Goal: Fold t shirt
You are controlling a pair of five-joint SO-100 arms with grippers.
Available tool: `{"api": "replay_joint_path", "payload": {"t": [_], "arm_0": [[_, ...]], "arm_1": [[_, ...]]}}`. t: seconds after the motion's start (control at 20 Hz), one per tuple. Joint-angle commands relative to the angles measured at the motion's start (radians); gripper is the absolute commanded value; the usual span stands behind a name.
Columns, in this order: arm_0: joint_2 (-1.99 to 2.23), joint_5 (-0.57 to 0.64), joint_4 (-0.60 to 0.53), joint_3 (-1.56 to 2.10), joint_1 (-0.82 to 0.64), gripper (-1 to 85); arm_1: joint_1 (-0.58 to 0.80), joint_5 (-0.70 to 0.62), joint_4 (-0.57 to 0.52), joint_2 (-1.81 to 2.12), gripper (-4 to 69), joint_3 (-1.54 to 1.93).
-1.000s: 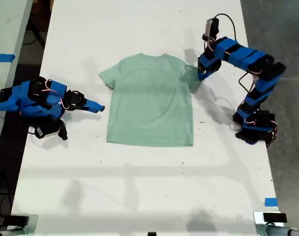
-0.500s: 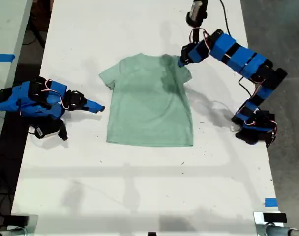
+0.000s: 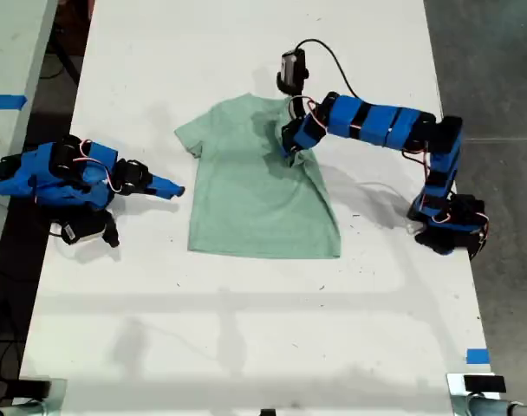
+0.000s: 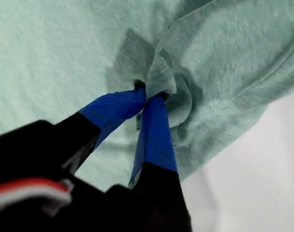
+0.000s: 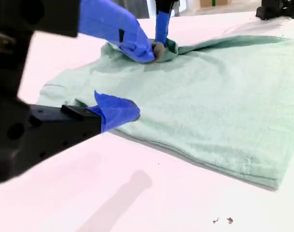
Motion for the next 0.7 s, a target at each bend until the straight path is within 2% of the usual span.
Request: {"api": "replay_joint_path", "payload": {"t": [0.0,0.15,0.4,0.65], "arm_0": [[0.005,0.006,-0.015,-0.009,-0.011,15.7],[0.005,0.006,-0.015,-0.009,-0.011,15.7],[0.005,0.006,-0.015,-0.009,-0.011,15.7],[0.005,0.006,-0.015,-0.009,-0.011,15.7]], "arm_1": [[-0.029,-0.003,-0.025,-0.021,8.8,-0.095],[-0.026,-0.006,0.002,0.005,15.5,-0.103],[-0.028,-0.017,0.078,0.19,14.7,-0.12],[0.038,-0.015,0.229,0.417,14.0,-0.141]]}}
